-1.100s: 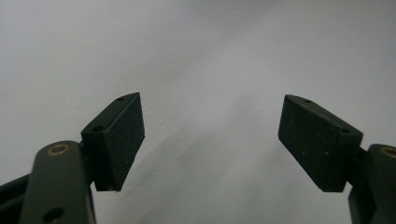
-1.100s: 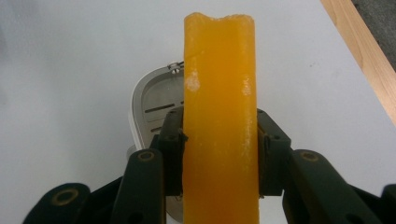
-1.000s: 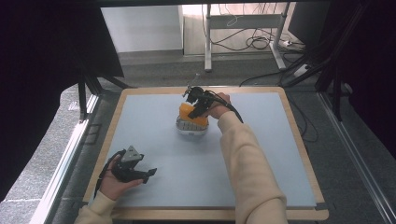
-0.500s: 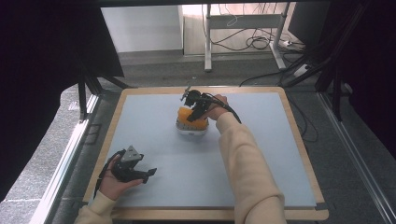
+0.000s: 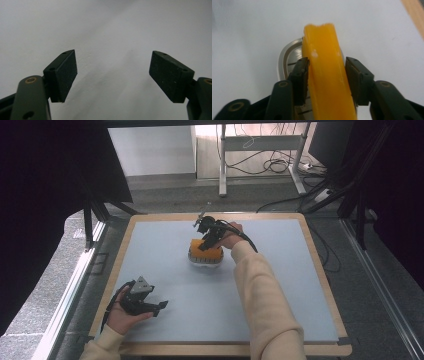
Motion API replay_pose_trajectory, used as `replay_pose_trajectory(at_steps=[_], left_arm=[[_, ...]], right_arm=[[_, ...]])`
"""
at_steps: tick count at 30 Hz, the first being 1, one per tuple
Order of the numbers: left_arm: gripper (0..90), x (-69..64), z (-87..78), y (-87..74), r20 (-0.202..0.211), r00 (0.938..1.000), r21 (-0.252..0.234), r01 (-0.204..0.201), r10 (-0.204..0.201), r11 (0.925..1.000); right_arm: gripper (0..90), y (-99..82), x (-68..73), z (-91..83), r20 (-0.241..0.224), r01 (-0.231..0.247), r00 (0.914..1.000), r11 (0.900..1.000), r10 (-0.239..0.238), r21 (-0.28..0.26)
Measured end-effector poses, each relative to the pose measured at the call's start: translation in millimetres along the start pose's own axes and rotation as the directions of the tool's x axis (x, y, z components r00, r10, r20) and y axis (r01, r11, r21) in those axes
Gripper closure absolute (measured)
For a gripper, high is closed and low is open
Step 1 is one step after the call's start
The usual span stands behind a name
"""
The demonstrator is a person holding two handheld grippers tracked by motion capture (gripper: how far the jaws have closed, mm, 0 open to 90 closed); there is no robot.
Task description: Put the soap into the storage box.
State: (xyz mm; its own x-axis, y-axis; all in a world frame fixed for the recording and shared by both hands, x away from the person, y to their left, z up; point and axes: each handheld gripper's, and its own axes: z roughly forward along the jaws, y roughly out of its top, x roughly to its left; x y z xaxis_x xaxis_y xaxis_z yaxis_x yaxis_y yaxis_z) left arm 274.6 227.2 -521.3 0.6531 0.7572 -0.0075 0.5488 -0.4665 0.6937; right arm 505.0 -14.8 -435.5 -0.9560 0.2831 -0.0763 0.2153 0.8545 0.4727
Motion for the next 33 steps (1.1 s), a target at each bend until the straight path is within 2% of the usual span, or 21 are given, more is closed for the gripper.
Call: replay_pose_trajectory(at_steps=[2, 5, 11, 14, 18, 23, 28, 33], left_arm=[[22.3, -0.1, -0.2, -0.1, 0.000, 1.0000, -0.004, 0.004, -0.004, 1.0000], [22.4, -0.3, -0.3, 0.0, 0.000, 1.0000, -0.004, 0.004, -0.004, 1.0000], [22.3, -0.6, 0.5, 0.1, 0.000, 1.0000, -0.001, 0.000, 0.000, 1.0000], [22.3, -0.5, 0.3, 0.1, -0.001, 1.0000, 0.001, -0.001, 0.001, 1.0000], [22.3, -0.9, 0.3, 0.2, -0.001, 1.0000, 0.002, -0.004, 0.004, 1.0000], [22.3, -0.7, -0.2, 0.3, 0.000, 1.0000, 0.002, -0.004, 0.004, 1.0000], [22.4, 0.0, -0.8, 0.3, -0.003, 1.0000, -0.002, 0.001, -0.001, 1.0000], [22.3, -1.6, -0.2, 0.8, -0.002, 1.0000, 0.003, -0.002, 0.002, 1.0000]], right_arm=[[45.1, 0.2, 0.4, -2.0, 0.029, -0.004, 0.9996, 1.0000, 0.004, -0.003], [37.0, -0.8, 0.3, -5.1, 0.074, -0.034, 0.9967, 0.9993, 0.035, -0.015], [32.4, -3.9, 0.1, -13.1, 0.121, -0.079, 0.9891, 0.9955, 0.085, -0.052], [30.0, -6.6, 2.0, -18.3, 0.146, -0.106, 0.9824, 0.9910, 0.117, -0.082], [27.7, -11.8, 6.0, -26.4, 0.162, -0.138, 0.9742, 0.9829, 0.157, -0.122], [25.9, -23.4, 14.5, -37.5, 0.179, -0.151, 0.9674, 0.9751, 0.180, -0.163], [25.8, -43.2, 26.9, -49.6, 0.172, -0.169, 0.9628, 0.9613, 0.208, -0.217], [25.7, -68.3, 42.6, -59.5, 0.171, -0.184, 0.9583, 0.9528, 0.229, -0.241]])
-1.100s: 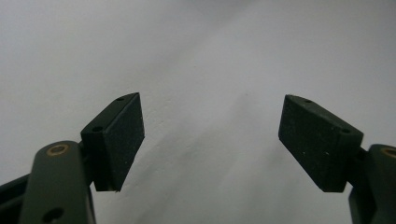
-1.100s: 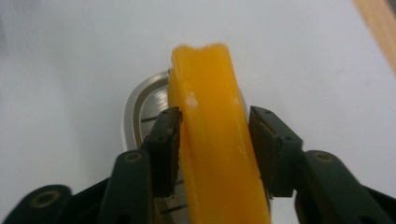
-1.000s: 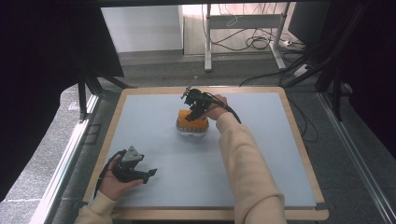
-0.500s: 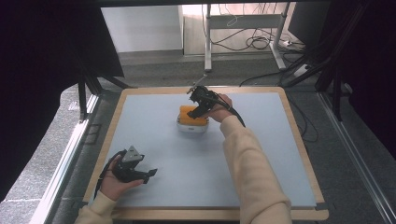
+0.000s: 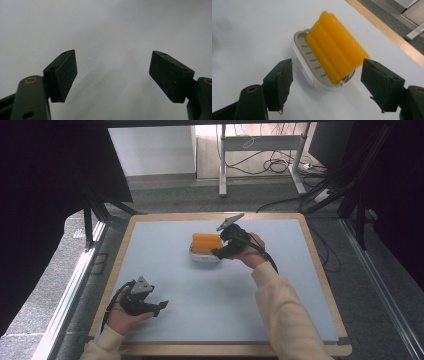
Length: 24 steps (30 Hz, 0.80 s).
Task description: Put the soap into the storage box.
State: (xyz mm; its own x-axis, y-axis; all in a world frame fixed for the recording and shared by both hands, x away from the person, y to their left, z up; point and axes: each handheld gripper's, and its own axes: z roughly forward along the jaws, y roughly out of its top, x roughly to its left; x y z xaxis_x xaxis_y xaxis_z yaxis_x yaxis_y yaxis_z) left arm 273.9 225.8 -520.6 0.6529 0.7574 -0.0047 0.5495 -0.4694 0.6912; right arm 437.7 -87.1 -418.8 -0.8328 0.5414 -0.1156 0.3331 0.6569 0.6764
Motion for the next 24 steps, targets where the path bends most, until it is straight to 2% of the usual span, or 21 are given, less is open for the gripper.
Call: replay_pose_trajectory(at_steps=[7, 11, 15, 17, 19, 23, 24], left_arm=[[22.3, -0.4, 0.2, 0.0, -0.002, 1.0000, 0.001, 0.000, 0.000, 1.0000], [22.3, -1.4, 1.3, 0.1, -0.006, 1.0000, 0.005, -0.004, 0.004, 1.0000], [22.4, -2.7, 1.7, 0.3, -0.008, 1.0000, 0.007, -0.004, 0.004, 1.0000], [22.3, -3.0, 2.1, 0.1, -0.010, 0.9999, 0.009, -0.004, 0.005, 1.0000], [22.3, -2.7, 2.6, -0.3, -0.010, 0.9999, 0.010, -0.005, 0.005, 0.9999], [22.3, -2.2, 3.1, -0.9, -0.015, 0.9999, 0.006, 0.003, -0.003, 1.0000], [22.3, -1.7, 3.0, -1.0, -0.018, 0.9998, 0.006, 0.004, -0.003, 1.0000]], right_arm=[[24.1, -41.8, 11.4, -26.0, 0.023, -0.053, 0.9983, 0.9985, 0.053, -0.014], [23.5, -71.1, 17.4, -43.6, 0.034, -0.101, 0.9942, 0.9942, 0.102, -0.037], [23.1, -104.2, 21.3, -61.6, 0.043, -0.160, 0.9857, 0.9851, 0.163, -0.062], [22.3, -120.4, 22.8, -67.8, 0.047, -0.181, 0.9820, 0.9821, 0.183, -0.053], [22.0, -134.2, 24.3, -71.9, 0.059, -0.196, 0.9781, 0.9792, 0.199, -0.051], [21.6, -165.6, 27.8, -77.0, 0.076, -0.255, 0.9625, 0.9641, 0.260, -0.074], [21.6, -170.3, 28.0, -76.5, 0.077, -0.261, 0.9610, 0.9629, 0.266, -0.069]])
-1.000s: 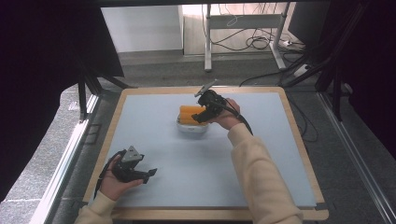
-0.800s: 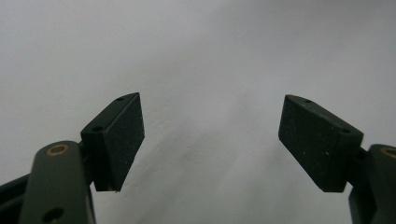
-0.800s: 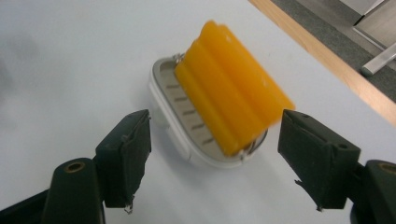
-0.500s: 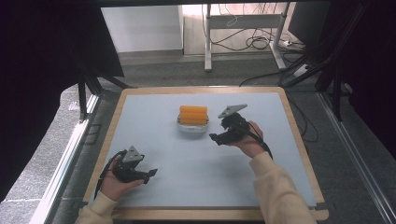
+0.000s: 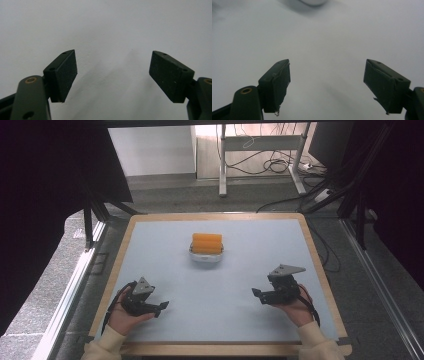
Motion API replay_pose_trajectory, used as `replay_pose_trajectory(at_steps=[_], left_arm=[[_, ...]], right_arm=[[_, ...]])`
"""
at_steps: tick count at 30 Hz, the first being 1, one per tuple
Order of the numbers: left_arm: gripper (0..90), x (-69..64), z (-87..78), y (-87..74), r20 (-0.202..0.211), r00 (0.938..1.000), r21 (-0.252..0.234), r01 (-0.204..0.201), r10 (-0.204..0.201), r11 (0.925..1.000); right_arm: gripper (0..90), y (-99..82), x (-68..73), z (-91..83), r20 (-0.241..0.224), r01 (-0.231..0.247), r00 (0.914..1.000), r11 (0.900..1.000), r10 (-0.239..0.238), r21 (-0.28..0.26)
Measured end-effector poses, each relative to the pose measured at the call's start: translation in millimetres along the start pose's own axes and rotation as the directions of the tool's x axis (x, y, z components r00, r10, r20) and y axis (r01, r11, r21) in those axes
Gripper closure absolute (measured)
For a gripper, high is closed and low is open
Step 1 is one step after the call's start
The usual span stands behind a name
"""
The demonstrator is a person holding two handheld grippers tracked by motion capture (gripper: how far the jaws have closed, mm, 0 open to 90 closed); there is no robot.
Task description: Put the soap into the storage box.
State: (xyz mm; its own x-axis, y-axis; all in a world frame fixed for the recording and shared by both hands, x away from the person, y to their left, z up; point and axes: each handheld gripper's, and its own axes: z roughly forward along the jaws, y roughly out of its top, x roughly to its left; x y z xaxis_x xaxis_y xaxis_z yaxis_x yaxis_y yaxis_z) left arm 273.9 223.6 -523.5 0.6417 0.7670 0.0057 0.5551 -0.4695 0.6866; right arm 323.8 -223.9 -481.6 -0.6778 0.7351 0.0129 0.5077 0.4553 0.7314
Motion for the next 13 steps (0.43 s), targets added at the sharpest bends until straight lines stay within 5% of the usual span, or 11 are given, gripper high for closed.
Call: replay_pose_trajectory(at_steps=[6, 13], left_arm=[[22.4, 1.2, -0.1, -0.5, -0.002, 1.0000, 0.000, 0.002, -0.002, 1.0000], [22.4, 1.5, -0.1, -0.2, 0.000, 1.0000, 0.003, -0.004, 0.004, 1.0000]], right_arm=[[20.9, -22.1, -1.6, -0.7, 0.017, -0.032, 0.9993, 0.9995, 0.032, 0.006], [16.5, -20.5, 2.1, -0.3, 0.027, -0.011, 0.9996, 0.9990, 0.013, -0.043]])
